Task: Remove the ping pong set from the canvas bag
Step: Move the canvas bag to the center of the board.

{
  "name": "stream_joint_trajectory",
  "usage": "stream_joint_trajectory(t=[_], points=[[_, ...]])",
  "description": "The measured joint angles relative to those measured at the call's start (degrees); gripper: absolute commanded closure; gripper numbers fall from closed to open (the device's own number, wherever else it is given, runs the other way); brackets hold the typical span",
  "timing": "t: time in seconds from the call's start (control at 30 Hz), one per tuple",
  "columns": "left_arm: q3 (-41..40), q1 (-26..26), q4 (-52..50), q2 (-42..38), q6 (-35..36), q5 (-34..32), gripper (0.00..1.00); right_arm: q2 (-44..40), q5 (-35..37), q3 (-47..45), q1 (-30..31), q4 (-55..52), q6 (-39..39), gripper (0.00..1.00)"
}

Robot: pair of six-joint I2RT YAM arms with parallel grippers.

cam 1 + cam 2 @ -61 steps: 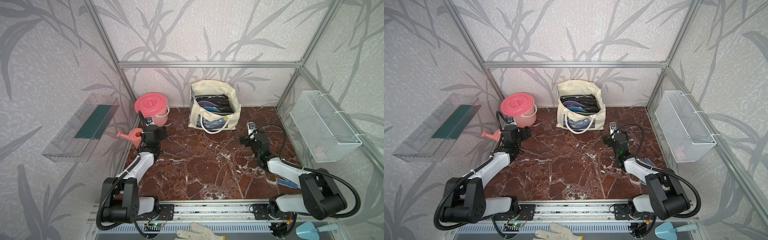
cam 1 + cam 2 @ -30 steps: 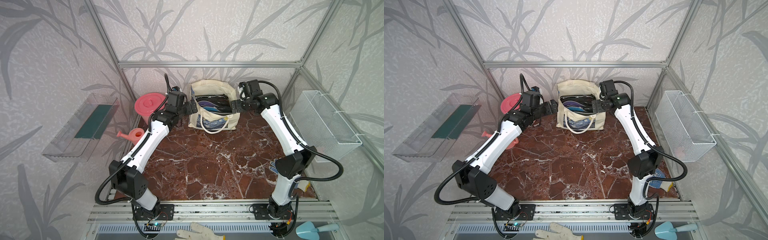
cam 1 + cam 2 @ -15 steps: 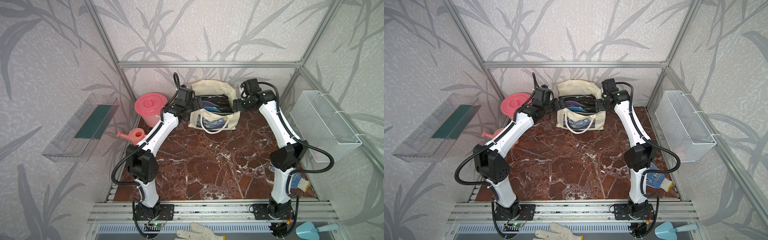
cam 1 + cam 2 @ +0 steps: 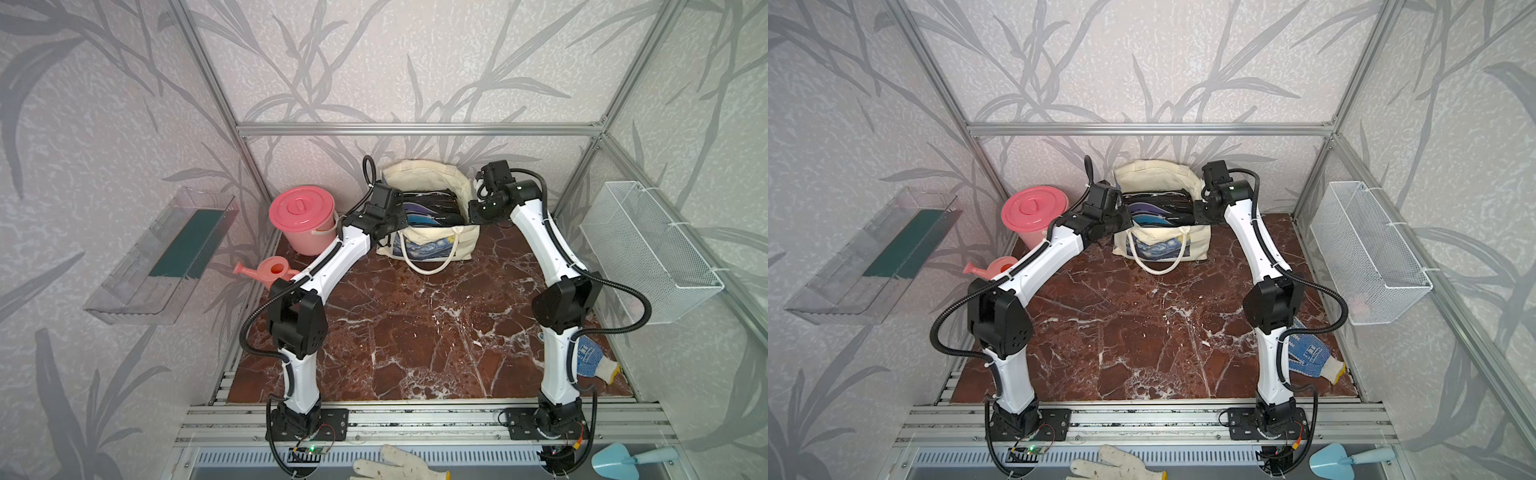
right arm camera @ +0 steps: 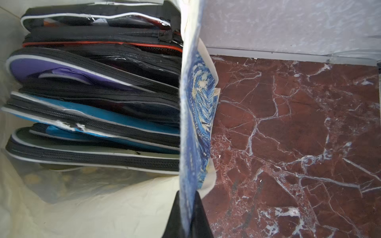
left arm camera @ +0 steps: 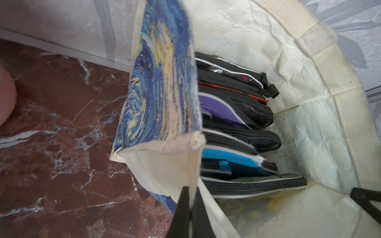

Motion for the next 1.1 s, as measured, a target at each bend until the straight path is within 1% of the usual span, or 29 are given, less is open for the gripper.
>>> stream_joint_trajectory(t=[0.07, 0.2, 0.3, 0.4, 0.57, 0.7, 0.83, 0.93, 0.97, 1.0, 1.03, 1.07, 1.1], points=[[-2.5, 0.0, -0.5, -2.3, -0.2, -1.2, 1.0, -2.0, -0.9, -3.6, 0.4, 1.2, -0.1, 1.0], [-6.7, 0.9, -2.0, -7.1, -0.4, -1.6, 1.0, -11.2, -2.5, -18.5, 2.7, 5.7, 0.0, 1.0], [-9.7, 3.4, -2.9, -10.1, -0.5, -0.3, 1.0, -20.9, -3.0, -31.7, 7.2, 10.1, 0.8, 1.0], [-12.1, 6.1, -4.2, -12.9, -0.3, 1.5, 1.0, -27.8, -3.5, -39.5, 13.4, 12.6, 2.2, 1.0], [-13.7, 9.3, -6.9, -15.7, 0.2, 3.7, 1.0, -32.9, -2.3, -44.8, 22.8, 15.0, 5.1, 1.0], [-13.7, 11.8, -8.3, -15.7, 1.4, 4.1, 1.0, -32.9, 0.1, -45.4, 30.5, 17.7, 8.2, 1.0], [-13.7, 14.1, -9.0, -15.7, 2.3, 4.9, 1.0, -31.7, 1.7, -45.3, 34.9, 20.1, 10.0, 0.99], [-13.7, 15.4, -9.3, -15.7, 2.4, 6.0, 1.0, -31.2, 2.5, -45.2, 36.0, 21.3, 10.4, 0.8], [-13.6, 15.7, -9.3, -15.7, 2.4, 6.3, 0.89, -31.2, 3.0, -45.0, 36.0, 21.0, 10.5, 0.67], [-13.6, 16.2, -9.3, -15.7, 2.4, 6.4, 0.72, -31.4, 3.5, -44.6, 36.0, 20.3, 10.4, 0.56], [-13.6, 16.7, -9.3, -15.7, 2.4, 6.4, 0.58, -31.7, 3.9, -44.2, 36.0, 19.8, 10.4, 0.43], [-13.5, 17.4, -8.7, -15.7, 2.3, 5.7, 0.45, -32.3, 4.3, -43.9, 36.0, 19.0, 10.1, 0.31], [-13.4, 18.2, -8.1, -15.7, 2.2, 5.2, 0.35, -33.0, 4.8, -43.5, 35.7, 17.9, 9.8, 0.23]])
